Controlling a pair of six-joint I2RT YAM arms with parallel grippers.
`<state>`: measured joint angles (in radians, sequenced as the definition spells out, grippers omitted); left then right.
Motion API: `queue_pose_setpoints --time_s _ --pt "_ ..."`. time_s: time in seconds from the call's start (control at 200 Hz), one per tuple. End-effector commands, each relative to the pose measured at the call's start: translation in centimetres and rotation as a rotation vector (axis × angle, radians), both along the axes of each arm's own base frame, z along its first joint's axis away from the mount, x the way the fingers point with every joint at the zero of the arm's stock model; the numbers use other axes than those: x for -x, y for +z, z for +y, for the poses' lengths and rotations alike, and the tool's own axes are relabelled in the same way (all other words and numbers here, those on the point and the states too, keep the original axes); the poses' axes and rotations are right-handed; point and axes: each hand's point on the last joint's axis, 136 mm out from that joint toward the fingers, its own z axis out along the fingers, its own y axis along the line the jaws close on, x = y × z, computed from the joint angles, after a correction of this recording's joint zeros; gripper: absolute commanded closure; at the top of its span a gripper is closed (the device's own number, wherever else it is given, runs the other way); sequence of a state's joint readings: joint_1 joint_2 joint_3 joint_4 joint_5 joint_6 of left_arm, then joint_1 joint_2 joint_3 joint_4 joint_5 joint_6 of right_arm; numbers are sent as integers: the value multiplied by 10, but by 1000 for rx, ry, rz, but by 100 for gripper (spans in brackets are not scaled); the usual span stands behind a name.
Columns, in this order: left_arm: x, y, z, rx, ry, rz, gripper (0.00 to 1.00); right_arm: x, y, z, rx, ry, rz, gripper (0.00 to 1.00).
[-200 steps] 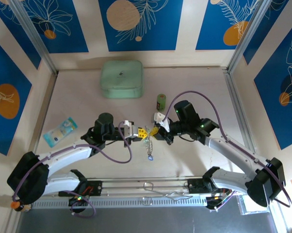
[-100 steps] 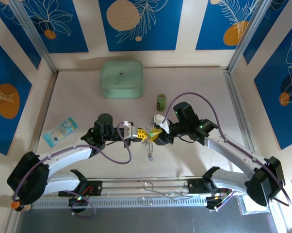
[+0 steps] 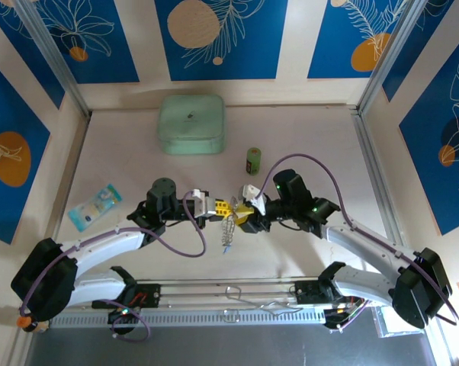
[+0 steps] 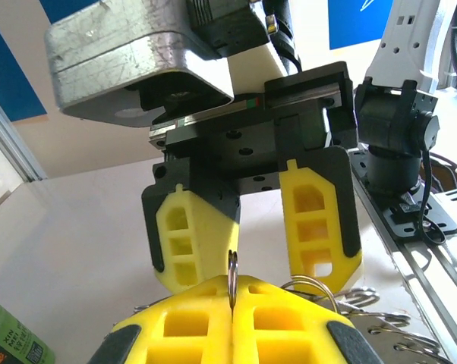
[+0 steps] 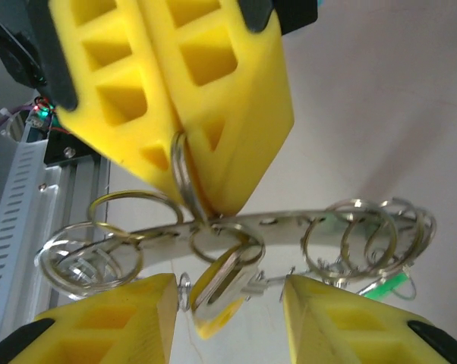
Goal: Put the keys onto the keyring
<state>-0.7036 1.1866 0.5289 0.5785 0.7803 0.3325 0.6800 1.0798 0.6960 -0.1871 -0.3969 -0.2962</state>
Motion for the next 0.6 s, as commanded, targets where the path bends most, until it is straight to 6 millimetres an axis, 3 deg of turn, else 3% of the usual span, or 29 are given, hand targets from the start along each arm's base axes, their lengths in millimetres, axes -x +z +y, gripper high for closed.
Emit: queue_pose_setpoints --time_s 0.0,0.13,0.34,0.595 --pt "4 15 -2 51 -20 -32 100 -4 0 6 -18 -12 -8 58" --pt "3 15 -1 53 -9 -36 100 -6 -2 8 -9 -19 -25 64" --pt "-5 10 0 20 41 -44 100 -5 2 -2 55 -27 -67 88" --pt "-11 1 -1 -32 60 -35 100 -12 20 -13 108 -68 -150 98"
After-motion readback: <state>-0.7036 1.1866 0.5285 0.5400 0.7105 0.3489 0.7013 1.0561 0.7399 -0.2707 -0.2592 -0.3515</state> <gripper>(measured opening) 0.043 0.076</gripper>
